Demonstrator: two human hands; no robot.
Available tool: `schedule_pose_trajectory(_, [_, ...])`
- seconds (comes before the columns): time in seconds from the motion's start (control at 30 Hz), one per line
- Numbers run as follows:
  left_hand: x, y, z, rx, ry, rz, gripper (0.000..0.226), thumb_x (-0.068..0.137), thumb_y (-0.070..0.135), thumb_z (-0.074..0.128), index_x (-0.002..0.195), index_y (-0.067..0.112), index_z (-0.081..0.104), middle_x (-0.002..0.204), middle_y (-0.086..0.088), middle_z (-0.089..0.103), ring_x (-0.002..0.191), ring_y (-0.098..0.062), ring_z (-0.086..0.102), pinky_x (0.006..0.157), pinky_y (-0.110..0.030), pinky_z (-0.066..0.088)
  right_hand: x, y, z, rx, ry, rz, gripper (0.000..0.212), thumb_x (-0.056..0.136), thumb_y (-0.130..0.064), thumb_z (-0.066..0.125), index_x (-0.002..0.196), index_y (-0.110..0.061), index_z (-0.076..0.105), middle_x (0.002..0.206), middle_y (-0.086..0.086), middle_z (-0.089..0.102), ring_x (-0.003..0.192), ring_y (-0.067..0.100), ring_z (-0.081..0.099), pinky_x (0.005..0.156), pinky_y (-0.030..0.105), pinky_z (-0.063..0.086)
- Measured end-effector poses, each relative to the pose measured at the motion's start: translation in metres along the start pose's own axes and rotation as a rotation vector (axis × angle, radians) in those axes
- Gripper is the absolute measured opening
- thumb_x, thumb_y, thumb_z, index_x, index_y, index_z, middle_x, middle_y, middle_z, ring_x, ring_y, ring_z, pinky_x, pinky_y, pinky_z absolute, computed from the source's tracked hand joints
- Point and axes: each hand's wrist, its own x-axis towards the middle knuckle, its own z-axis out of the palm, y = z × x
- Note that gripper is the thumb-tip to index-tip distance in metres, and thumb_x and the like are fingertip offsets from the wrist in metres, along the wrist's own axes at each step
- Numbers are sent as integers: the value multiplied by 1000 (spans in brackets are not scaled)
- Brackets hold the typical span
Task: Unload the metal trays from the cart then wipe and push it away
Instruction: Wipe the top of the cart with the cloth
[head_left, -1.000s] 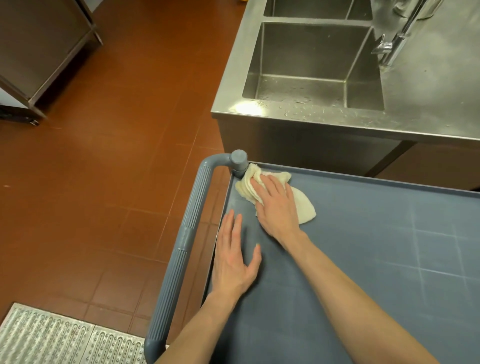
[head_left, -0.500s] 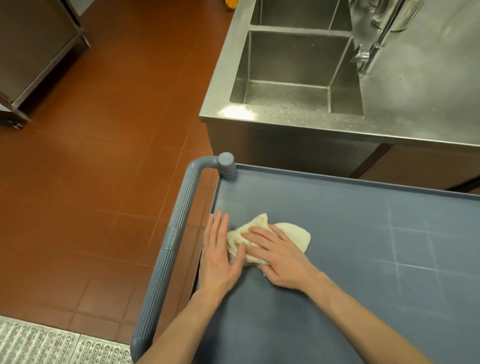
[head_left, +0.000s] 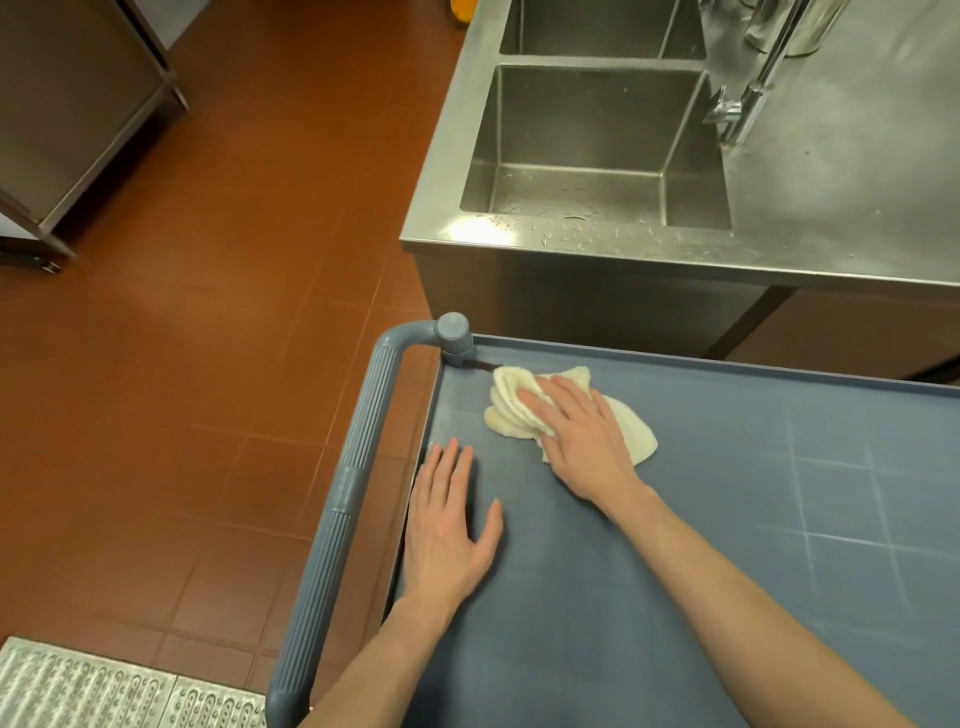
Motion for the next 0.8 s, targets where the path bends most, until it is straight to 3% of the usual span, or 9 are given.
schedule_pose_trajectory(0.13, [2, -1, 3, 105, -61, -3, 71, 104, 51, 49, 164, 17, 35, 174, 0, 27, 164, -20, 14, 133, -42, 15, 6, 15, -10, 12, 110, 158, 62, 90, -31, 37, 148, -24, 56, 154, 6, 53, 143, 32, 47, 114, 52, 37])
schedule_pose_trajectory(0.27, [6, 4, 5, 201, -100, -13, 72, 104, 55, 44, 164, 18, 36, 174, -3, 28, 164, -21, 13, 133, -34, 1, -4, 38, -27, 17, 172, 218, 57, 87, -14, 52, 144, -19, 58, 150, 11, 54, 137, 37, 50, 108, 53, 41])
schedule_pose_trajectory(0.53, [71, 94, 55, 197, -136, 98, 63, 101, 48, 49, 150, 9, 55, 162, -11, 48, 155, -31, 35, 130, -49, 23, -28, 79, -47, -16, 93, 225, 62, 90, -13, 64, 150, -23, 52, 156, 7, 50, 145, 32, 45, 116, 52, 38])
schedule_pose_trajectory(0.8, [99, 185, 128, 147, -173, 87, 63, 105, 43, 39, 156, 7, 46, 163, -13, 45, 155, -30, 37, 129, -49, 27, -68, 152, -75, -34, 61, 218, 62, 93, -23, 67, 152, -26, 49, 158, 3, 49, 148, 28, 43, 119, 52, 37])
